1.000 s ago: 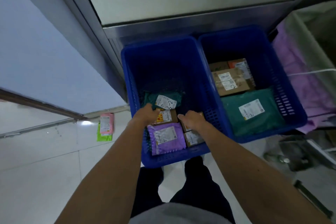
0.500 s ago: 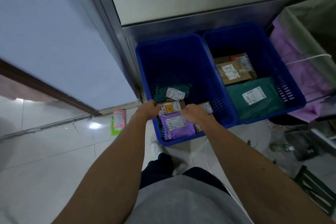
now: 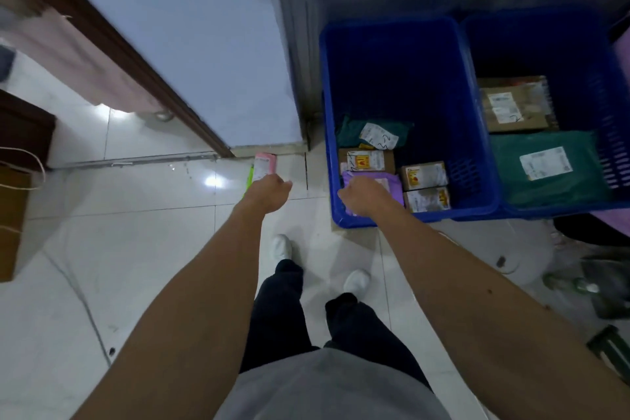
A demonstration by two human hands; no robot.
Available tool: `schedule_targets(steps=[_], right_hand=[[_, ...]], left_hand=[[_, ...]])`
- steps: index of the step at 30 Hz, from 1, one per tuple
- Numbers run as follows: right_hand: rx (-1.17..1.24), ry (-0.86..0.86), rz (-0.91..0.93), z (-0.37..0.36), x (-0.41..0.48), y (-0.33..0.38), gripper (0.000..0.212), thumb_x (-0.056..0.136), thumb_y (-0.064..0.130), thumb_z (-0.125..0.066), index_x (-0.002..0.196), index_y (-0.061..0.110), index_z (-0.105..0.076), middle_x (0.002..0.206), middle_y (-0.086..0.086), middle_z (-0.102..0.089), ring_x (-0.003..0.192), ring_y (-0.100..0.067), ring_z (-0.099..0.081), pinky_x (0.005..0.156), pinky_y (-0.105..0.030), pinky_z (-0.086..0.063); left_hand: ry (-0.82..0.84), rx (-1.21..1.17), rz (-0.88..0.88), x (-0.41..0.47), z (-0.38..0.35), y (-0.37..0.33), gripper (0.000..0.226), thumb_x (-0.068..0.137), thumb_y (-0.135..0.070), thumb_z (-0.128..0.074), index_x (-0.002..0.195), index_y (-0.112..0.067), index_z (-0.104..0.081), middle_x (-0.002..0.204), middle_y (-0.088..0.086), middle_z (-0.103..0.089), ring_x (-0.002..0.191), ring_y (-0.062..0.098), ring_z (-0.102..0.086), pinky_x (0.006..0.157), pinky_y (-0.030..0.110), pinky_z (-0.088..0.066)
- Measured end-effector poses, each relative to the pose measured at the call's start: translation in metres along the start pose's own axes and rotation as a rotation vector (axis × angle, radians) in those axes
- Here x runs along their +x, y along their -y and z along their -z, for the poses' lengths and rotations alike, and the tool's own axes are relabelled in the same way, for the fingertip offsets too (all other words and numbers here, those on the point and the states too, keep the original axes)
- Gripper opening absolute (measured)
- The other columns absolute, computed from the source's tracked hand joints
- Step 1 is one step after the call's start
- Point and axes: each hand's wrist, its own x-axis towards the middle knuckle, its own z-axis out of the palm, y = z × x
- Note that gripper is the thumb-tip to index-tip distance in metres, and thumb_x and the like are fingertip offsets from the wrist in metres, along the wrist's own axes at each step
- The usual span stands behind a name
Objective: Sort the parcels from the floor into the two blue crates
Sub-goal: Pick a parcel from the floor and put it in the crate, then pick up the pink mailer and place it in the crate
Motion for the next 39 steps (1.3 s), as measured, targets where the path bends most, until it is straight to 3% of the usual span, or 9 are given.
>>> schedule_targets(steps=[4, 9, 14, 18, 21, 24, 29, 34, 39], right_hand=[[-0.043, 0.0, 0.017, -0.028, 0.019, 0.032, 0.03, 0.098, 0.036, -0.043, 0.103, 0.009, -0.056, 0.103, -0.009, -0.057, 0.1, -0.031, -0.058, 0.077, -0.037, -0.041], [-0.031, 0.041, -0.03, -0.074, 0.077, 0.072, 0.026, 0.091, 0.031, -0.044, 0.096, 0.011, -0.06, 0.099, -0.009, -0.061, 0.089, -0.027, -0.06, 0.07, -0.035, -0.046], [-0.023, 0.058, -0.04, -0.134, 0.165, 0.099, 0.023, 0.091, 0.024, -0.043, 0.074, 0.011, -0.051, 0.075, -0.004, -0.054, 0.064, -0.018, -0.048, 0.053, -0.029, -0.035], [-0.06, 0.087, -0.061, -0.192, 0.248, 0.112, 0.03, 0.095, 0.026, -0.039, 0.071, 0.012, -0.05, 0.073, -0.004, -0.053, 0.07, -0.025, -0.053, 0.068, -0.038, -0.04], [-0.051, 0.066, -0.072, -0.244, 0.319, 0.11, 0.03, 0.092, 0.027, -0.041, 0.065, 0.012, -0.046, 0.073, -0.006, -0.051, 0.074, -0.03, -0.051, 0.064, -0.033, -0.035], [-0.047, 0.086, -0.086, -0.28, 0.374, 0.108, 0.028, 0.093, 0.03, -0.041, 0.078, 0.009, -0.053, 0.086, -0.012, -0.056, 0.08, -0.03, -0.049, 0.069, -0.031, -0.037], [0.054, 0.144, -0.131, -0.343, 0.487, 0.095, 0.03, 0.094, 0.033, -0.044, 0.082, 0.009, -0.056, 0.084, -0.009, -0.054, 0.085, -0.032, -0.053, 0.068, -0.032, -0.037], [0.309, 0.108, -0.153, -0.391, 0.579, 0.083, 0.026, 0.092, 0.026, -0.05, 0.101, 0.01, -0.068, 0.104, -0.013, -0.068, 0.099, -0.034, -0.062, 0.082, -0.036, -0.049], [0.524, 0.092, -0.188, -0.43, 0.64, 0.077, 0.026, 0.088, 0.042, -0.062, 0.103, 0.024, -0.051, 0.097, -0.004, -0.052, 0.088, -0.022, -0.049, 0.065, -0.027, -0.04]], left_hand=[[-0.001, 0.0, 0.007, 0.023, 0.008, 0.04, 0.044, 0.106, -0.029, -0.037, 0.133, 0.001, -0.054, 0.136, 0.023, -0.054, 0.123, 0.039, -0.052, 0.103, 0.042, -0.043], [0.038, -0.025, 0.043, 0.09, 0.01, 0.105, 0.048, 0.104, -0.04, -0.039, 0.136, -0.007, -0.052, 0.136, 0.018, -0.057, 0.122, 0.037, -0.054, 0.101, 0.039, -0.044], [0.073, -0.097, 0.072, 0.185, -0.005, 0.171, 0.049, 0.101, -0.048, -0.041, 0.137, -0.016, -0.051, 0.133, 0.012, -0.061, 0.121, 0.034, -0.056, 0.102, 0.04, -0.044], [0.113, -0.15, 0.054, 0.27, -0.032, 0.211, 0.051, 0.102, -0.049, -0.04, 0.14, -0.017, -0.048, 0.133, 0.009, -0.063, 0.121, 0.032, -0.057, 0.104, 0.039, -0.043], [0.109, -0.207, 0.064, 0.34, -0.066, 0.241, 0.049, 0.102, -0.047, -0.043, 0.14, -0.017, -0.049, 0.134, 0.008, -0.062, 0.123, 0.032, -0.055, 0.105, 0.037, -0.041], [0.088, -0.25, 0.062, 0.396, -0.093, 0.264, 0.048, 0.102, -0.046, -0.045, 0.138, -0.016, -0.051, 0.135, 0.01, -0.06, 0.125, 0.033, -0.054, 0.106, 0.037, -0.04], [0.095, -0.31, 0.042, 0.501, -0.148, 0.299, 0.051, 0.098, -0.048, -0.046, 0.125, -0.006, -0.057, 0.129, 0.022, -0.061, 0.12, 0.042, -0.054, 0.101, 0.044, -0.043], [0.034, -0.263, 0.024, 0.579, -0.189, 0.328, 0.047, 0.104, -0.04, -0.042, 0.142, -0.013, -0.05, 0.14, 0.013, -0.057, 0.129, 0.032, -0.052, 0.107, 0.035, -0.04], [-0.043, -0.22, -0.025, 0.63, -0.213, 0.343, 0.041, 0.103, -0.035, -0.043, 0.135, -0.013, -0.055, 0.135, 0.017, -0.059, 0.12, 0.034, -0.057, 0.099, 0.036, -0.046]])
